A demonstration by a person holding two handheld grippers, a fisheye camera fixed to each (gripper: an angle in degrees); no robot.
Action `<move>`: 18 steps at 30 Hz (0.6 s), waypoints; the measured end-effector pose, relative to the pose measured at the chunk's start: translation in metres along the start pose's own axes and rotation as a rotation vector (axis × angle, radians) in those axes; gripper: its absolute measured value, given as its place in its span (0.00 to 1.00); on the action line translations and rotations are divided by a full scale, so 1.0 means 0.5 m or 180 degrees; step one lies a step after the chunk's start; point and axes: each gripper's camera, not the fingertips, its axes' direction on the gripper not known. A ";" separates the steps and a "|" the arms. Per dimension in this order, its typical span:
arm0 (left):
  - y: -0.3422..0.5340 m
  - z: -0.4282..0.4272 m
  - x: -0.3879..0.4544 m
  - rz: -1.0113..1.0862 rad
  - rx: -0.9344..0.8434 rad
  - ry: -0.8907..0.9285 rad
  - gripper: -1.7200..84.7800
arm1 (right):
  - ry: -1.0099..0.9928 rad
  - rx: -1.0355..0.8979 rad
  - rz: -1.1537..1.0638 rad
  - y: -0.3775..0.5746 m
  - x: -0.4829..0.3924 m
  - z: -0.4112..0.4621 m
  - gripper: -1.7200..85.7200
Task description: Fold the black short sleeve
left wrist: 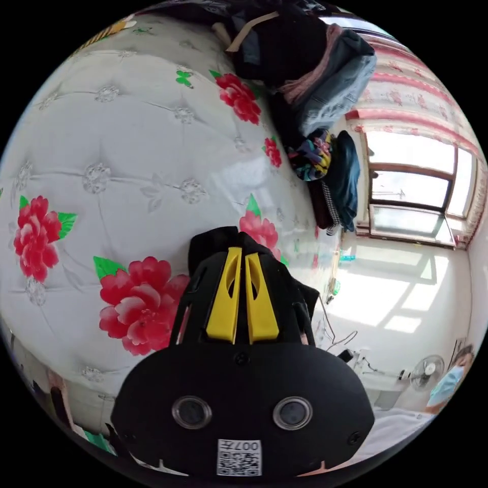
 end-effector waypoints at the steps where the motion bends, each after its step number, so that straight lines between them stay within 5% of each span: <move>1: -0.001 0.005 0.041 0.0407 -0.0078 0.0065 0.05 | 0.0001 -0.0055 -0.0057 -0.005 -0.002 -0.001 0.02; 7: 0.018 -0.029 0.159 0.1455 -0.0010 -0.0629 0.14 | 0.0168 -0.0235 -0.0189 -0.040 0.006 0.000 0.02; 18: 0.001 0.235 0.348 0.2664 -0.0914 -0.0466 0.15 | 0.0059 -0.0370 -0.0483 -0.078 -0.025 -0.008 0.02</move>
